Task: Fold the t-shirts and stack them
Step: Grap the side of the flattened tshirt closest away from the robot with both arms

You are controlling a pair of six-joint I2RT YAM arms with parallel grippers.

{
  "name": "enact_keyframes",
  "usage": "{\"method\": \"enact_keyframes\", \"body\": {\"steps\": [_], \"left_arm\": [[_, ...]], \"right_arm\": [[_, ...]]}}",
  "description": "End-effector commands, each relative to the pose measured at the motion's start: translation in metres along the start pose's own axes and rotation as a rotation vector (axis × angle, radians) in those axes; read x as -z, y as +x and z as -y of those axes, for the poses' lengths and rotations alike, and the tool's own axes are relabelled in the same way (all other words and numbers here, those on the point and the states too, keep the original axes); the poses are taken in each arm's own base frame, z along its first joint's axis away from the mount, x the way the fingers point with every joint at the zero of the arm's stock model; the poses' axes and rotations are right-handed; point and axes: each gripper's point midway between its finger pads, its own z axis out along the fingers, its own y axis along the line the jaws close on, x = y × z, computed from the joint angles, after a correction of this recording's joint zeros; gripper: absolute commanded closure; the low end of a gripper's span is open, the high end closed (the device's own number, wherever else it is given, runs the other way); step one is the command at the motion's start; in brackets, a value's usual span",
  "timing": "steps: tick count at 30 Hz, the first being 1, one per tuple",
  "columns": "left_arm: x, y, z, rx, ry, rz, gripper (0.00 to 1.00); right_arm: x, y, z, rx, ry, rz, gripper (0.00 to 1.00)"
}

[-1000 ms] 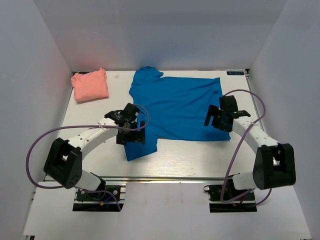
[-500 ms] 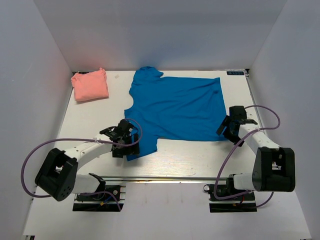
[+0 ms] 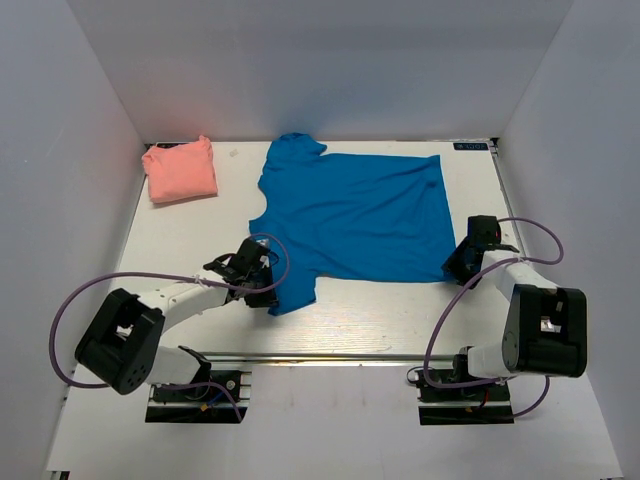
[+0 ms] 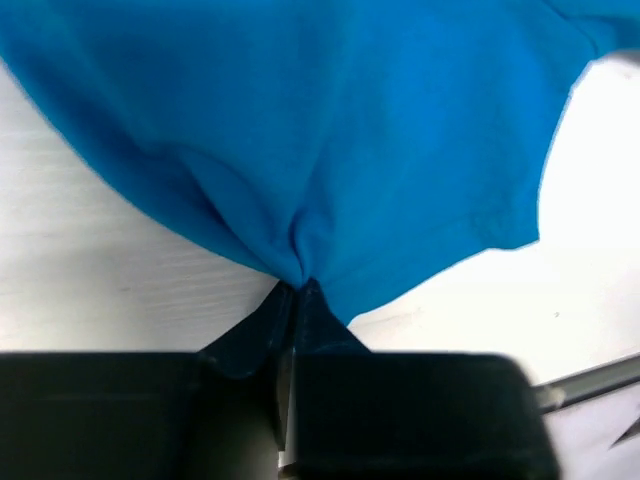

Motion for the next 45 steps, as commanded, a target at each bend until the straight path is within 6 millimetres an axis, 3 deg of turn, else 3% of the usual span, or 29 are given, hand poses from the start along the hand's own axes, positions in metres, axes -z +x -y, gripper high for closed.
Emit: {"method": "enact_keyframes", "body": {"steps": [1,3,6,9,11,15,17,18,22,25,29,30,33,37,42,45], "left_arm": [[-0.008,0.032,-0.017,0.0,-0.043,-0.107,0.92],[-0.007,0.034,-0.018,0.0,-0.048,-0.114,1.0],[-0.004,0.033,-0.009,-0.019,-0.017,-0.126,1.0],[0.005,0.039,-0.009,-0.037,-0.002,-0.146,1.0],[0.016,0.052,-0.009,-0.043,0.014,-0.206,1.0],[0.037,0.074,-0.014,-0.053,0.027,-0.282,1.0],[0.045,0.082,-0.012,-0.05,0.059,-0.3,1.0],[0.048,0.089,-0.008,-0.035,0.091,-0.327,1.0],[0.053,0.093,0.001,-0.034,0.158,-0.341,1.0],[0.059,0.078,0.008,-0.077,0.166,-0.297,1.0],[0.071,0.039,0.042,-0.129,0.267,-0.194,1.0],[0.073,0.032,0.048,-0.135,0.283,-0.17,1.0],[0.074,0.011,0.061,-0.175,0.321,-0.086,1.0],[0.088,-0.032,0.089,-0.218,0.39,0.039,1.0],[0.086,-0.088,0.099,-0.182,0.295,0.159,1.0],[0.074,-0.107,0.089,-0.134,0.183,0.189,1.0]], "right_arm": [[-0.008,0.004,-0.016,-0.022,-0.083,-0.016,0.55],[-0.01,0.005,-0.011,-0.027,-0.062,-0.014,0.7],[-0.012,0.007,-0.008,-0.039,-0.047,-0.014,0.99],[-0.006,0.004,-0.009,-0.043,-0.052,-0.001,1.0],[0.005,0.012,-0.003,-0.035,-0.031,-0.03,1.0],[0.029,0.03,0.015,-0.026,0.017,-0.087,1.0],[0.036,0.049,0.029,-0.025,0.057,-0.136,1.0],[0.044,0.046,0.026,-0.033,0.026,-0.107,1.0],[0.048,0.069,0.03,-0.038,-0.009,-0.142,1.0],[0.046,0.079,0.033,-0.04,-0.015,-0.168,1.0],[0.045,0.076,0.023,-0.007,-0.063,-0.166,1.0],[0.048,0.068,0.007,0.0,-0.144,-0.155,1.0],[0.051,0.054,-0.004,0.032,-0.174,-0.129,1.0],[0.063,0.018,-0.019,0.056,-0.196,-0.036,1.0],[0.063,-0.006,-0.032,0.066,-0.207,0.008,1.0],[0.06,-0.017,-0.039,0.066,-0.206,0.008,1.0]]}}
